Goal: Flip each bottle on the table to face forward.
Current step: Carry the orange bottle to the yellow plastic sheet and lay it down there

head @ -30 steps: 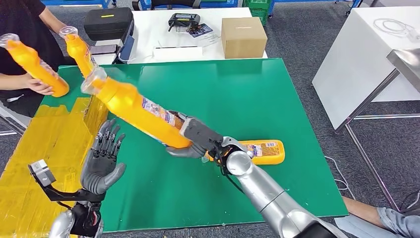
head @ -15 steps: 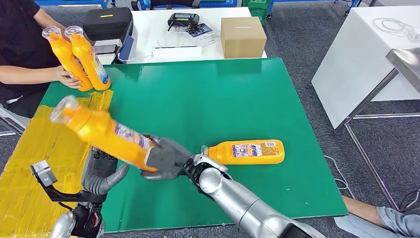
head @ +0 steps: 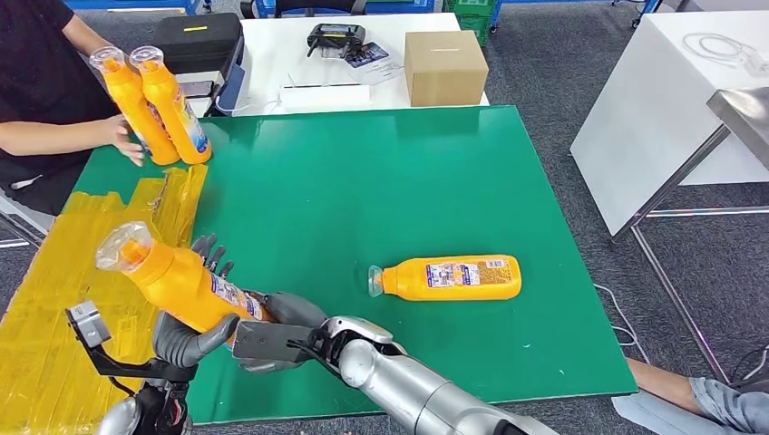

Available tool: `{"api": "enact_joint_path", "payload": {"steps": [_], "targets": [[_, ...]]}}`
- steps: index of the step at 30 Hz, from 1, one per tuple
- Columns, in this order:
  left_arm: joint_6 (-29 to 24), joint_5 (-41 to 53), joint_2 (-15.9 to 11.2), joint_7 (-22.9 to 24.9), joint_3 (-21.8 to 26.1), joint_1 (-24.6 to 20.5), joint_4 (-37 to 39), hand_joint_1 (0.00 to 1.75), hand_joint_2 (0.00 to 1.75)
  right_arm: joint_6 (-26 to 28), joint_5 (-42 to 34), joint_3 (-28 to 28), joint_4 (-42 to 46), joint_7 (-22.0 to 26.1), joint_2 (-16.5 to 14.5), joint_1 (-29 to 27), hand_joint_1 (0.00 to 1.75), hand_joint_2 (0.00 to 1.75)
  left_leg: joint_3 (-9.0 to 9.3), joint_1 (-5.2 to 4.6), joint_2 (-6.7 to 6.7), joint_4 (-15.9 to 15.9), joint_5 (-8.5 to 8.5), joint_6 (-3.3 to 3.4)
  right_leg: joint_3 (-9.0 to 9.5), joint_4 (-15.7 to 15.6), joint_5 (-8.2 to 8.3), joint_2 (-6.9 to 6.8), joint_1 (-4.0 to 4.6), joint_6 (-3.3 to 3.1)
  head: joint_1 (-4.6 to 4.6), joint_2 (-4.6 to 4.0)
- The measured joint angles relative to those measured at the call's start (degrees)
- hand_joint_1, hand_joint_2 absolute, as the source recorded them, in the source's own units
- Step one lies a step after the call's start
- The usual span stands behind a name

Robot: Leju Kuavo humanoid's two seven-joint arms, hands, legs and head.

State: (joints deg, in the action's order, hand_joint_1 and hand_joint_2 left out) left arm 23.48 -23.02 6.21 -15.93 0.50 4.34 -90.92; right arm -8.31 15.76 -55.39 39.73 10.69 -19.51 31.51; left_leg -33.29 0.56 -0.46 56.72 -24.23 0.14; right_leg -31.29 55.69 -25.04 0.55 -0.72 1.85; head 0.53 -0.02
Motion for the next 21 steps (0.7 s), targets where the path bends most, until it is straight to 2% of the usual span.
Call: {"api": "enact_joint_path", "payload": {"steps": [21], "targets": [[-0.05, 1.03, 0.25, -1.14, 0.14, -0.14, 0.08, 1.75, 1.75, 0.89, -0.16, -0.23, -1.48, 0.22, -0.19, 0.6, 1.75, 1.75, 0.0, 0.0, 0.0, 0.0, 0.0, 0.0, -0.01, 0.0, 0.0, 0.0, 0.0, 0.0, 0.0, 0.0]]}}
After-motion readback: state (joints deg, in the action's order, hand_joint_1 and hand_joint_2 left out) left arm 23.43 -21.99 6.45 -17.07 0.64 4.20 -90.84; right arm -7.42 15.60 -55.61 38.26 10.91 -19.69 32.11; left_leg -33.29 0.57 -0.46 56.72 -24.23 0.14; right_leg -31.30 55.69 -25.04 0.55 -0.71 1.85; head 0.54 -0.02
